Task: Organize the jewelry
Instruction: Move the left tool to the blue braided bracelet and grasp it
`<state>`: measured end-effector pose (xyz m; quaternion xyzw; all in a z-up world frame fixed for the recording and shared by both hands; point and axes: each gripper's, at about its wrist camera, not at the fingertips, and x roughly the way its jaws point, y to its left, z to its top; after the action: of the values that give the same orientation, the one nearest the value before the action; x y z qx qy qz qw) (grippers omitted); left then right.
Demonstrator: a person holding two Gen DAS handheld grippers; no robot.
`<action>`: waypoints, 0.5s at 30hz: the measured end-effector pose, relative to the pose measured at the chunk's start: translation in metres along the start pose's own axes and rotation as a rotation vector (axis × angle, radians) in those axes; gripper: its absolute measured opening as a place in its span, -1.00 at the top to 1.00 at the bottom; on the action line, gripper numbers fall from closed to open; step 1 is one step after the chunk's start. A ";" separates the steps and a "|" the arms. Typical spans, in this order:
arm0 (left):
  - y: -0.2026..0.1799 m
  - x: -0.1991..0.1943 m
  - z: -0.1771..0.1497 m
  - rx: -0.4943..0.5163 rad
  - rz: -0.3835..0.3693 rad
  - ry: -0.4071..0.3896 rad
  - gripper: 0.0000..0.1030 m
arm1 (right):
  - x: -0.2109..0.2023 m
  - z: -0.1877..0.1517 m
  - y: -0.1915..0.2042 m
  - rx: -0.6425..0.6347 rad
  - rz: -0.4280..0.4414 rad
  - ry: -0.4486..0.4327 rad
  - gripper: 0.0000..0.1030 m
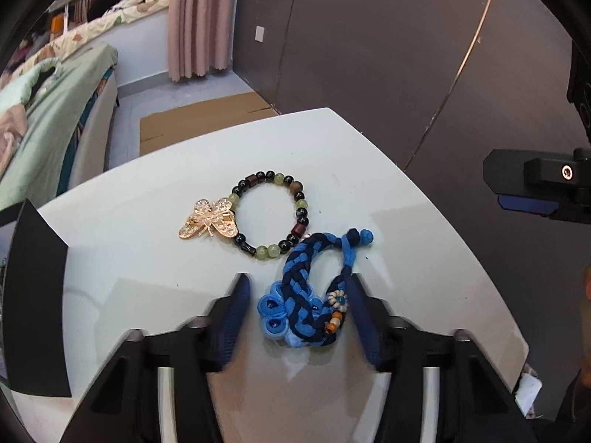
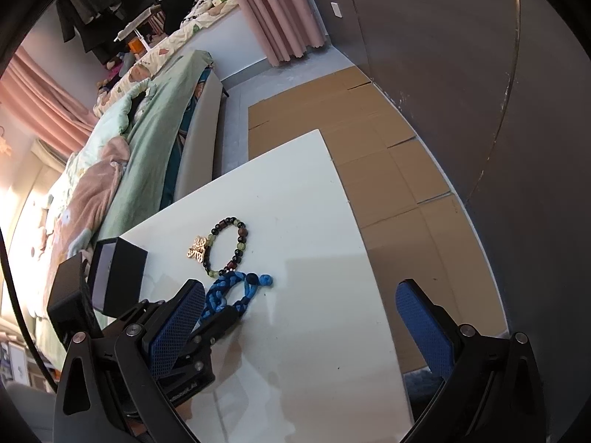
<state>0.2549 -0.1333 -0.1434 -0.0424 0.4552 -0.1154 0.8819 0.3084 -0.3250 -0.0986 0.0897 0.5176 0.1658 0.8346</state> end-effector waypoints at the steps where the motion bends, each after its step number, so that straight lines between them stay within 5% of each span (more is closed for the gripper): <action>1: 0.001 0.000 0.000 -0.003 -0.008 -0.001 0.24 | 0.000 0.000 0.000 0.000 -0.001 0.002 -1.00; 2: 0.003 -0.001 0.000 -0.007 -0.012 -0.005 0.51 | 0.002 0.000 0.001 -0.001 -0.004 0.005 -1.00; 4: 0.007 -0.004 0.001 -0.014 -0.008 -0.014 0.65 | 0.005 0.000 0.002 -0.005 -0.005 0.015 -1.00; 15: 0.032 -0.037 0.013 -0.092 -0.042 -0.092 0.73 | 0.019 0.001 0.020 -0.008 0.065 0.042 -1.00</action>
<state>0.2506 -0.0940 -0.1124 -0.0977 0.4182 -0.1109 0.8962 0.3132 -0.2994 -0.1078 0.0996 0.5314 0.1965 0.8180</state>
